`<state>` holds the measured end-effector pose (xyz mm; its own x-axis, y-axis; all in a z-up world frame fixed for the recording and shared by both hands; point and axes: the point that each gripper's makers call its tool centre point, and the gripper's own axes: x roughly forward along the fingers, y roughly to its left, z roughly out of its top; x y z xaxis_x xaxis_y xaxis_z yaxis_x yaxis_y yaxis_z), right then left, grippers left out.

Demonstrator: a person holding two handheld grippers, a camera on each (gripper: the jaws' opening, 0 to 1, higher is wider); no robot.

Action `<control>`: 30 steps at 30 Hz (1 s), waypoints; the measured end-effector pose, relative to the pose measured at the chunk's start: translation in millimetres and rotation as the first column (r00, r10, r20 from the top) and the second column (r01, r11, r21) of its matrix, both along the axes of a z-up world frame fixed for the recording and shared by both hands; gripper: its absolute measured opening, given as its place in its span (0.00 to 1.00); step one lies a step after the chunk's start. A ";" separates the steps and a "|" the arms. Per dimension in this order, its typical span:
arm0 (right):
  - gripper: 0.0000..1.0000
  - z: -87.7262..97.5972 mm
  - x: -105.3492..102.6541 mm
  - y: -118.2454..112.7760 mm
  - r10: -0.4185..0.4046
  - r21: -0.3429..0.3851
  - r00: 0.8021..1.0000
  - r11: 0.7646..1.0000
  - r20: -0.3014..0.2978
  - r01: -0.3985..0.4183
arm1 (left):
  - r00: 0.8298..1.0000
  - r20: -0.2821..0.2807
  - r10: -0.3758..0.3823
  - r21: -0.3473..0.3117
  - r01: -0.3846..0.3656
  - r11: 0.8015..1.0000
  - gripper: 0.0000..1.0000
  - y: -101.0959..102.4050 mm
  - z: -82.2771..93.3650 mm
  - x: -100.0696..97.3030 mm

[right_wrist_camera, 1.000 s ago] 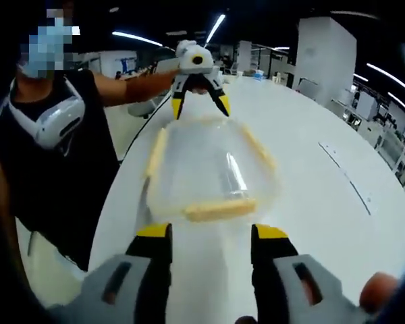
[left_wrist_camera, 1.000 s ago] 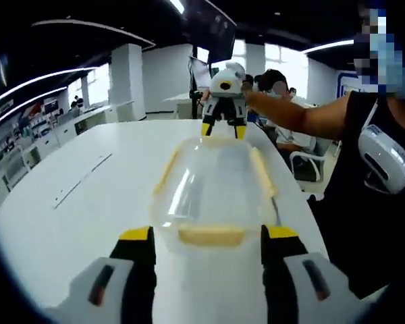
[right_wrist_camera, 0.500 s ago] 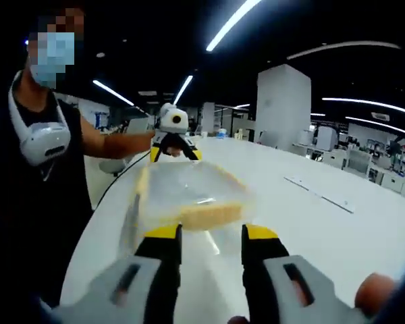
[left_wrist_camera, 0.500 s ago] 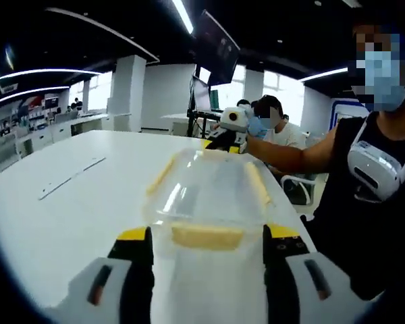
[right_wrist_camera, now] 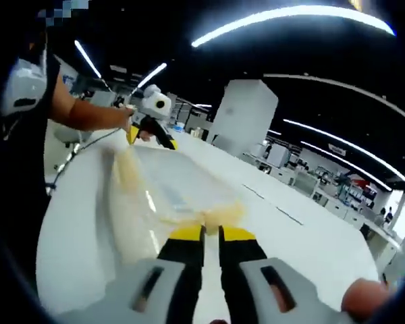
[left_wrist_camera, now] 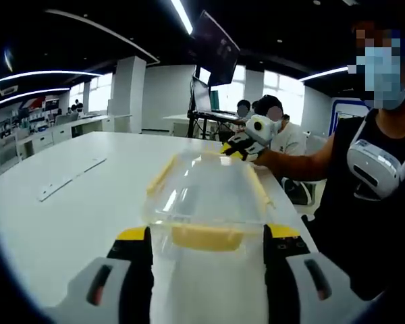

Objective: Snap each plastic latch of the storage box into its locked position after aligning the lid with the box until every specified latch is closed and the lid sits flush.

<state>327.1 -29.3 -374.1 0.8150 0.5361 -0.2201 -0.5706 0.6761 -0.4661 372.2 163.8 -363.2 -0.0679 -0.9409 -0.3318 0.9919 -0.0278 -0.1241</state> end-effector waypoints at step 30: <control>1.00 -15.6 -26.7 10.8 0.218 -0.031 0.945 0.972 -0.243 -0.232 | 0.991 0.101 0.090 0.096 -0.100 0.990 1.00 11.7 6.5 4.8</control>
